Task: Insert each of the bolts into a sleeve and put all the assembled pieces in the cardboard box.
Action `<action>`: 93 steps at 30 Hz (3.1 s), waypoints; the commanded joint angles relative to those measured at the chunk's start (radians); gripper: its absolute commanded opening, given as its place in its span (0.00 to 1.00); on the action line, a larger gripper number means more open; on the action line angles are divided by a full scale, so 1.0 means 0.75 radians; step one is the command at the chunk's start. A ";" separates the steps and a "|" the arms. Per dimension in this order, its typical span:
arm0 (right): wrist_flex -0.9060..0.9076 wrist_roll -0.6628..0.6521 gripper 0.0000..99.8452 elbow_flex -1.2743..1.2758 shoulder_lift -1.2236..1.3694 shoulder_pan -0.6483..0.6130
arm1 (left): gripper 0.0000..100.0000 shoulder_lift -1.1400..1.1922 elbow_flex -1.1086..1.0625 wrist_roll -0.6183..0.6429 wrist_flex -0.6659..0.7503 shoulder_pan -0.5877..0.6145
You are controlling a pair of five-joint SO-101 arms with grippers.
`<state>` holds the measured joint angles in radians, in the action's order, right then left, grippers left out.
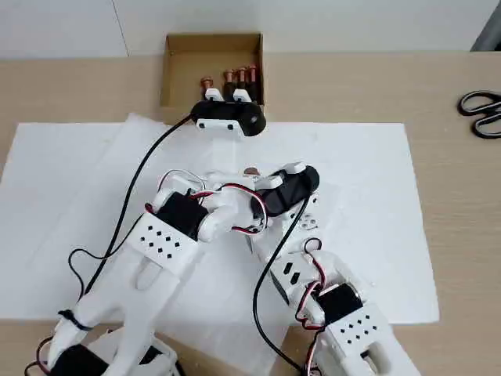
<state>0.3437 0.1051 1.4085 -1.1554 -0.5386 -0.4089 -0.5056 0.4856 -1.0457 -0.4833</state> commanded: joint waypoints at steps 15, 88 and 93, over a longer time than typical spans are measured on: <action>-0.034 -0.004 0.00 -0.029 -0.034 0.003 | 0.18 -0.002 0.159 -0.016 -0.241 0.016; -0.647 -0.119 0.00 -2.936 2.949 -0.003 | 0.18 -0.002 0.523 -0.147 -0.831 0.835; -0.647 -0.119 0.00 -2.968 3.017 -0.003 | 0.18 0.000 0.523 -0.147 -0.831 0.835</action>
<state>-0.1120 0.0284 -0.7426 1.1262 -0.5401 -0.4058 -0.1511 0.3813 -1.6609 0.1396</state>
